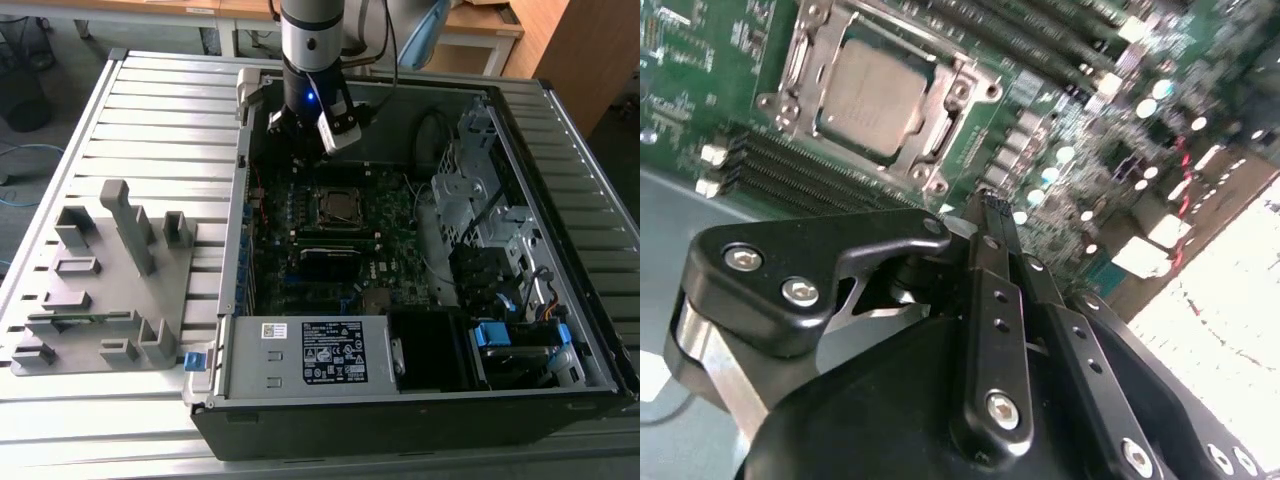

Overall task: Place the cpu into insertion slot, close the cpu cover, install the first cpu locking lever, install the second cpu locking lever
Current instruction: 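Install the first cpu locking lever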

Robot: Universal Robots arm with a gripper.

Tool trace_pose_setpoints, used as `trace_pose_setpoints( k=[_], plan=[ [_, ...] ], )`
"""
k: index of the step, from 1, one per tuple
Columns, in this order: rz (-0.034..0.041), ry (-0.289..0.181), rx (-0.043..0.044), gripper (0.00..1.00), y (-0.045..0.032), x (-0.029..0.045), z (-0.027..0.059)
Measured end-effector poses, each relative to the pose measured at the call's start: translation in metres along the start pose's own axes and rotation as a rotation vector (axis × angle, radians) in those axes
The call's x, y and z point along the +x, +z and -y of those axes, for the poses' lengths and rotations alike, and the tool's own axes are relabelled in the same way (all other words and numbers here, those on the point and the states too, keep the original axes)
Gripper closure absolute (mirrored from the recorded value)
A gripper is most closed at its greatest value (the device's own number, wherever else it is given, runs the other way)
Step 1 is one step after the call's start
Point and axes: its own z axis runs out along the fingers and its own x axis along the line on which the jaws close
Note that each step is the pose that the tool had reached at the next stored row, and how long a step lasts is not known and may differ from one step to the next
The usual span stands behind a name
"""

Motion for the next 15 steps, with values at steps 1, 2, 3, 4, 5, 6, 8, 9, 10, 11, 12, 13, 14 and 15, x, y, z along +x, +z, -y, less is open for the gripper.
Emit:
trace_pose_setpoints(
  k=[1, 2, 3, 4, 5, 6, 8, 9, 10, 11, 12, 13, 14, 15],
  plan=[
    [0.0012, 0.0, -0.001, 0.89, -0.0001, 0.0001, 0.0],
    [0.0035, 0.0, -0.0016, 0.89, -0.0001, 0.0004, 0.0],
    [0.007, -0.001, -0.0024, 0.89, -0.0001, 0.0011, 0.0001],
    [0.01, -0.001, -0.0029, 0.89, -0.0001, 0.0022, 0.0001],
    [0.0118, -0.001, -0.003, 0.89, -0.0002, 0.0035, 0.0001],
    [0.0126, -0.001, -0.0031, 0.89, -0.0002, 0.0043, 0.0001],
    [0.0127, -0.001, -0.0031, 0.89, -0.0002, 0.0046, 0.0001],
    [0.0127, -0.001, -0.003, 0.89, -0.0002, 0.0047, 0.0001],
    [0.0139, -0.001, -0.0059, 0.89, -0.0003, 0.0051, 0.0003],
    [0.0165, -0.001, -0.0187, 0.89, -0.0002, 0.0053, 0.0003],
    [0.0187, 0.0, -0.034, 0.89, -0.0002, 0.0056, 0.0002],
    [0.0193, 0.0, -0.0392, 0.89, -0.0003, 0.0057, 0.0002],
    [0.0195, 0.0, -0.0395, 0.89, -0.0003, 0.006, 0.0002],
    [0.0197, 0.0, -0.0397, 0.89, -0.0003, 0.0072, 0.0003]
  ],
)
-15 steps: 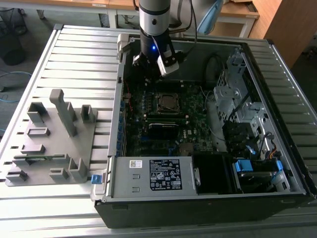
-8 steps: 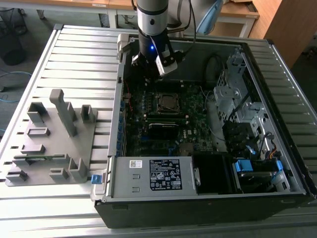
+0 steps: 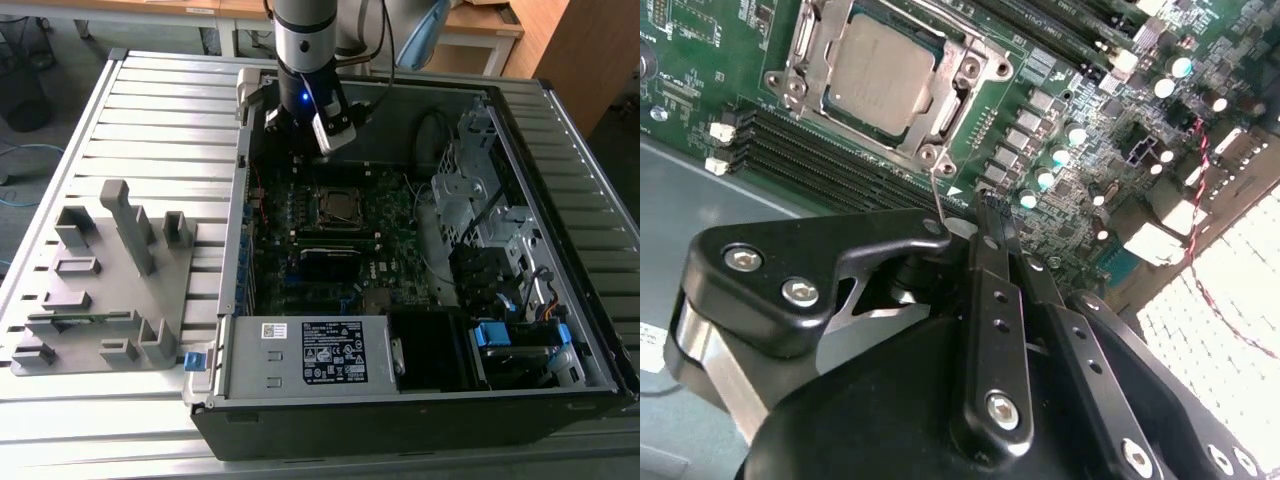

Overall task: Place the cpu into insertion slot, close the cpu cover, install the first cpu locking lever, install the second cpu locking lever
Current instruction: 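Install the first cpu locking lever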

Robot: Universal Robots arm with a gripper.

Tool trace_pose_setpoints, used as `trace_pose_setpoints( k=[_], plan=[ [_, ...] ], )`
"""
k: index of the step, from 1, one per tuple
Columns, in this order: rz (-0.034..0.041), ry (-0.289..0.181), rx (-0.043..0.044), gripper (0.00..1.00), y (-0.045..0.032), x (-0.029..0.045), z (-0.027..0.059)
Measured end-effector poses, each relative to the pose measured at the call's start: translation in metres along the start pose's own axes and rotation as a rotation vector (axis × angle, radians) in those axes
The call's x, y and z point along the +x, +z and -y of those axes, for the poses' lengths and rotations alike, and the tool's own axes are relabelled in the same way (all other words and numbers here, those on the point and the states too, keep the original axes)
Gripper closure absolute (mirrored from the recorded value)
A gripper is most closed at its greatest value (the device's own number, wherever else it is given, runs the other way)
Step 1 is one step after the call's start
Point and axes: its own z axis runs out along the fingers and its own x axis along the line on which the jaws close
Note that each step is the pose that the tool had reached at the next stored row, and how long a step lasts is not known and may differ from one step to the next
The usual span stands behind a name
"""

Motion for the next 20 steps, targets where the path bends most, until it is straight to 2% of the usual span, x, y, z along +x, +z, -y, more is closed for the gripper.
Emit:
trace_pose_setpoints(
  k=[4, 10, 13, 17, 20],
  plan=[
    [0.0009, 0.0, -0.0001, 0.89, 0.0, 0.0078, 0.0003],
    [0.0011, 0.0, -0.0017, 0.89, 0.0003, 0.0139, 0.0007],
    [0.0042, 0.001, -0.029, 0.89, 0.0003, 0.0152, 0.0007],
    [0.0048, 0.001, -0.0338, 0.89, 0.0003, 0.0161, 0.0007],
    [0.0046, 0.002, -0.0415, 0.89, 0.0004, 0.0164, 0.0004]
  ],
)
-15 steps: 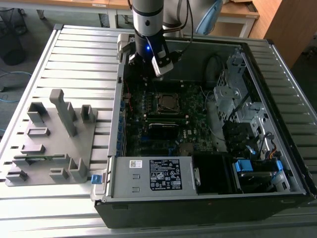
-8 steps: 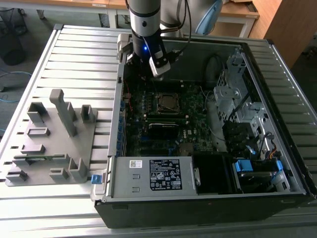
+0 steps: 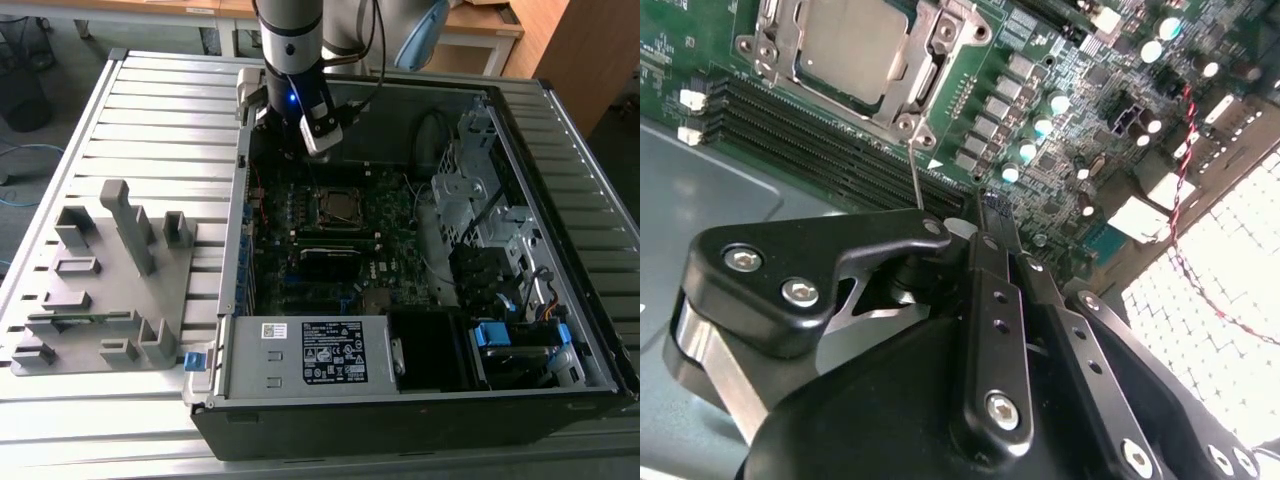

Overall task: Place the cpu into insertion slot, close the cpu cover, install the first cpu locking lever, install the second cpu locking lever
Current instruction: 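Install the first cpu locking lever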

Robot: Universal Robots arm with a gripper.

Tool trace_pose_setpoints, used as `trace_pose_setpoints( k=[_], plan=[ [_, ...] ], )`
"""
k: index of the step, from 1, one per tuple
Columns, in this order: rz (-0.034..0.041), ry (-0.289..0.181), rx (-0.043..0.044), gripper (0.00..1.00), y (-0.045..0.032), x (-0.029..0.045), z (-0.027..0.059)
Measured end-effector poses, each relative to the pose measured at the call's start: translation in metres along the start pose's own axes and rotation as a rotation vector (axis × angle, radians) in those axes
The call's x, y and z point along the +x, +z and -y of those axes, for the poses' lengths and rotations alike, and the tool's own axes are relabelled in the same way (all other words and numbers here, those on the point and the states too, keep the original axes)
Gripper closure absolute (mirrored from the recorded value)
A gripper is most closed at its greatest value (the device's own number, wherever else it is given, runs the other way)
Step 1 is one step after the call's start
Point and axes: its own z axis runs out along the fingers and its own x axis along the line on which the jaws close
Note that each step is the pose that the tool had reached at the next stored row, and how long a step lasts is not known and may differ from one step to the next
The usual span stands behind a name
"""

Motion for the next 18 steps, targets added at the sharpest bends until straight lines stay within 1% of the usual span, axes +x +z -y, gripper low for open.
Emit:
trace_pose_setpoints(
  k=[2, 6, 9, 14, 18],
  plan=[
    [-0.0001, 0.0, -0.0026, 0.89, 0.0003, 0.0, -0.0012],
    [-0.0001, 0.0, -0.0031, 0.89, 0.0007, 0.0002, -0.0035],
    [-0.0003, 0.0, -0.0053, 0.89, 0.0011, 0.0003, -0.005],
    [-0.0006, 0.001, -0.0116, 0.89, 0.0019, 0.0005, -0.0065],
    [-0.0009, 0.001, -0.0196, 0.89, 0.0023, 0.0002, -0.0068]
  ],
)
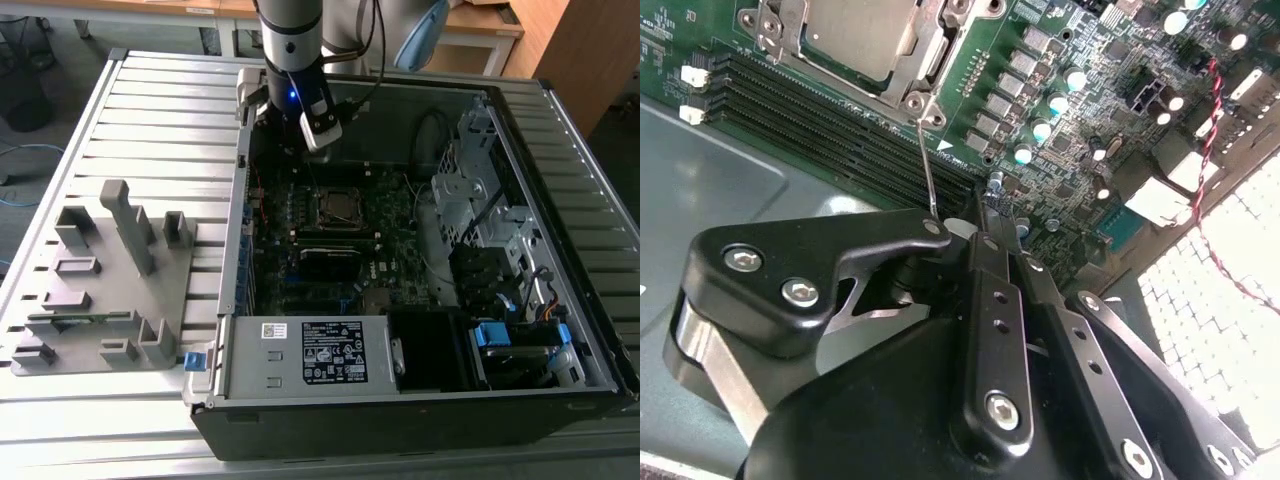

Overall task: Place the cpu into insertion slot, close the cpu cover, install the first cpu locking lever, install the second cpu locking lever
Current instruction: 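Install the first cpu locking lever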

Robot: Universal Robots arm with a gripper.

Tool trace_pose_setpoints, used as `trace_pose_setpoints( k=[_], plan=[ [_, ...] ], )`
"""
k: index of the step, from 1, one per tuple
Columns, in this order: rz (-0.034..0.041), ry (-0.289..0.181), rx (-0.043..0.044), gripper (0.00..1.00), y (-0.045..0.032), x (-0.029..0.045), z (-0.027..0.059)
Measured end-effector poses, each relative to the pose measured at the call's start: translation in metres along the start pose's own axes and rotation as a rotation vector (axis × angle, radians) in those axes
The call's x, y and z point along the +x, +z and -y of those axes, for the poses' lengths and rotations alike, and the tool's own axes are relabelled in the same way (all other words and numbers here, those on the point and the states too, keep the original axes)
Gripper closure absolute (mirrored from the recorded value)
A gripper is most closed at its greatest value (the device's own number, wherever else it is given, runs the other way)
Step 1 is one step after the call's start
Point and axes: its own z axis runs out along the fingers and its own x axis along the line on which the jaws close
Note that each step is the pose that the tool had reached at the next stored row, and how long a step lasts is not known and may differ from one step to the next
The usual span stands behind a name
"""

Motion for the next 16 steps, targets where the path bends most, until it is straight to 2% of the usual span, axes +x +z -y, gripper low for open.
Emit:
trace_pose_setpoints(
  k=[8, 16],
  plan=[
    [-0.0003, 0.001, -0.008, 0.89, 0.0009, -0.0083, -0.0003],
    [-0.0004, 0.001, -0.0093, 0.89, 0.0026, -0.0283, -0.0012]
  ],
)
